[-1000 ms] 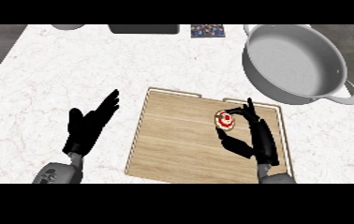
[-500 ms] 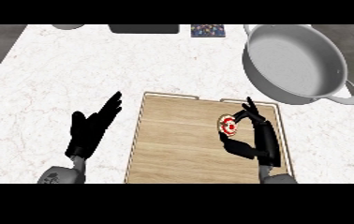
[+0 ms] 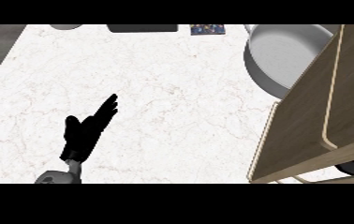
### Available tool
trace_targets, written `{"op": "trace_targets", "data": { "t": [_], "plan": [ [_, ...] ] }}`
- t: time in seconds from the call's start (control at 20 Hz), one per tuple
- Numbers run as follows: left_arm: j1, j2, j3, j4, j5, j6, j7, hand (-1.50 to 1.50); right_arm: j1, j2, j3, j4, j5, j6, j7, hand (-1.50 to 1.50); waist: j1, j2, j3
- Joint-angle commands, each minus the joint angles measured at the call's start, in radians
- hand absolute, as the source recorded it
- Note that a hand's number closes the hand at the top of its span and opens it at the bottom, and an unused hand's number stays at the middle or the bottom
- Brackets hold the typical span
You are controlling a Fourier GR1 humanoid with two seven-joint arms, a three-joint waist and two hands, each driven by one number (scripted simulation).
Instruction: Pick the cupcake from the tray and place it in the pot
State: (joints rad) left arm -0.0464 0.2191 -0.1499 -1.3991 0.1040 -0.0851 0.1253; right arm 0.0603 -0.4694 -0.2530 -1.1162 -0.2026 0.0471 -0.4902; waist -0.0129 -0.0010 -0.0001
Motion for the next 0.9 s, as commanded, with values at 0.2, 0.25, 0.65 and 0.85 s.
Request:
{"op": "trace_targets", "data": {
  "t": [0.2, 0.25, 0.65, 0.85],
  "plan": [
    [0.013, -0.043, -0.035, -0.049, -0.042, 0.030, 0.052, 0.00, -0.133, -0.214, -0.119, 0.367, 0.064, 0.094, -0.206, 1.50, 0.023, 0.002, 0.002],
    [-0.042, 0.009, 0.037, 0.002, 0.006, -0.022, 0.056, 0.00, -0.044, -0.222, -0.127, 0.258, 0.056, 0.082, -0.182, 1.50, 0.010, 0.001, 0.000],
    [0.001, -0.017, 0.028, -0.007, -0.023, -0.025, 0.029, 0.00, -0.037, -0.265, -0.119, 0.084, 0.154, -0.061, -0.100, 1.50, 0.009, -0.001, -0.001],
    [-0.080, -0.034, 0.035, 0.032, -0.037, -0.010, 0.062, 0.00, -0.155, -0.342, -0.096, -0.037, 0.175, -0.067, 0.160, 1.50, 0.012, 0.000, -0.001]
  ]
}}
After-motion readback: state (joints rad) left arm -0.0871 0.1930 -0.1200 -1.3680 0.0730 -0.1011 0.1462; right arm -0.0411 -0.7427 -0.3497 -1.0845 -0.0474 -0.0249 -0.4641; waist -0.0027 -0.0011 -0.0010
